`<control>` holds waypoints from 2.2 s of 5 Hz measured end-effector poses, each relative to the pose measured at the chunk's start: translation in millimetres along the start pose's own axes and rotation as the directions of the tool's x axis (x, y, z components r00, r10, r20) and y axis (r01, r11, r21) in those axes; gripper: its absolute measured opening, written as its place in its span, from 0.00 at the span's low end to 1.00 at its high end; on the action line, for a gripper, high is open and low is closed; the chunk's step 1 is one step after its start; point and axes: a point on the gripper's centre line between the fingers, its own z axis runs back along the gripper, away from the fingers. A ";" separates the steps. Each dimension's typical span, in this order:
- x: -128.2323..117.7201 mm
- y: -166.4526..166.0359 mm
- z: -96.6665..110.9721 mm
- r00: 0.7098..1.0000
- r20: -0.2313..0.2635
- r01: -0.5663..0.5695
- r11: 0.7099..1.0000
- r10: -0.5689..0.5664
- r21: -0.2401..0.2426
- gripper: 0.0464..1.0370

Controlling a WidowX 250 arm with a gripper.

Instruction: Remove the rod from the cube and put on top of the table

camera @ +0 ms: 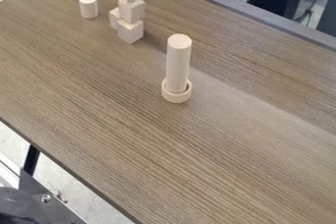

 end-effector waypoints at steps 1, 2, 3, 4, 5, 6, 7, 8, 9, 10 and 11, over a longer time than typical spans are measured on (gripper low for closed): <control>4.7 0.9 -4.7 1.000 -0.003 -0.003 1.000 0.003 -0.009 0.91; 6.7 1.2 -5.9 1.000 0.010 -0.006 1.000 0.006 -0.011 0.62; 6.2 -1.3 -6.9 1.000 0.008 0.004 1.000 -0.004 -0.022 0.32; 3.6 -5.0 -7.6 1.000 -0.001 0.015 0.999 -0.015 -0.043 0.12; 0.4 -8.2 -3.2 1.000 -0.005 0.028 0.998 -0.029 -0.057 0.06; 2.2 -9.8 13.2 0.999 0.028 0.038 0.998 -0.037 -0.053 0.06; 2.6 -12.4 26.1 0.997 0.057 0.046 0.997 -0.043 -0.056 0.06; -4.5 -23.8 38.4 0.995 0.087 0.061 0.996 -0.055 -0.070 0.06; -14.7 -42.5 38.6 0.992 0.091 0.090 0.992 -0.082 -0.086 0.06; -23.6 -71.8 24.5 0.989 0.051 0.145 0.983 -0.140 -0.109 0.06; -31.1 -94.4 12.4 0.982 0.013 0.189 0.975 -0.188 -0.113 0.06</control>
